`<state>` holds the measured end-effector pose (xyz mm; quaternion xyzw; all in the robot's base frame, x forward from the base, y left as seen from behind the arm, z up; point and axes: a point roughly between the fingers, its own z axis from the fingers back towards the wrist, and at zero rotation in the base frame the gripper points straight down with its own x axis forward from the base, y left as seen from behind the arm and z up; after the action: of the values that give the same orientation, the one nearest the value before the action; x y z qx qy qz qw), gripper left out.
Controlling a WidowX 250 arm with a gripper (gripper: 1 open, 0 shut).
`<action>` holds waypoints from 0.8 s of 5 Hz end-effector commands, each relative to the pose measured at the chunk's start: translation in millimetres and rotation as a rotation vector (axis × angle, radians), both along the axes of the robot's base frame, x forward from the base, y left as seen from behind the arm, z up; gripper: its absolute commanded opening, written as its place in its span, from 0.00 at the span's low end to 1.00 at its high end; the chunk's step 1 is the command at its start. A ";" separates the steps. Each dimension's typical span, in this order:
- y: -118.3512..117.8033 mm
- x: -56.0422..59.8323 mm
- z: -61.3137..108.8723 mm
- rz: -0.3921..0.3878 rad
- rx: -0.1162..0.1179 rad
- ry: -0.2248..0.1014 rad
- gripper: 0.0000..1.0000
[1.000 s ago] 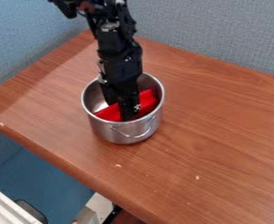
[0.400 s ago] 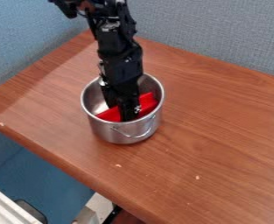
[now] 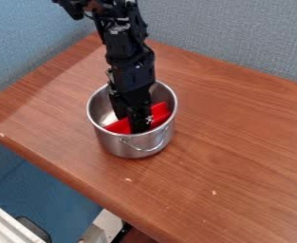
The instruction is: Move the red object from the metal pot to the table
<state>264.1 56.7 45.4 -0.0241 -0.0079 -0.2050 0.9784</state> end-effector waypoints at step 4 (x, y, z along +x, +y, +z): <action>14.1 2.8 26.8 0.044 0.006 -0.067 0.00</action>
<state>257.5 65.3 52.1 -0.0299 -0.0039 -0.1898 0.9814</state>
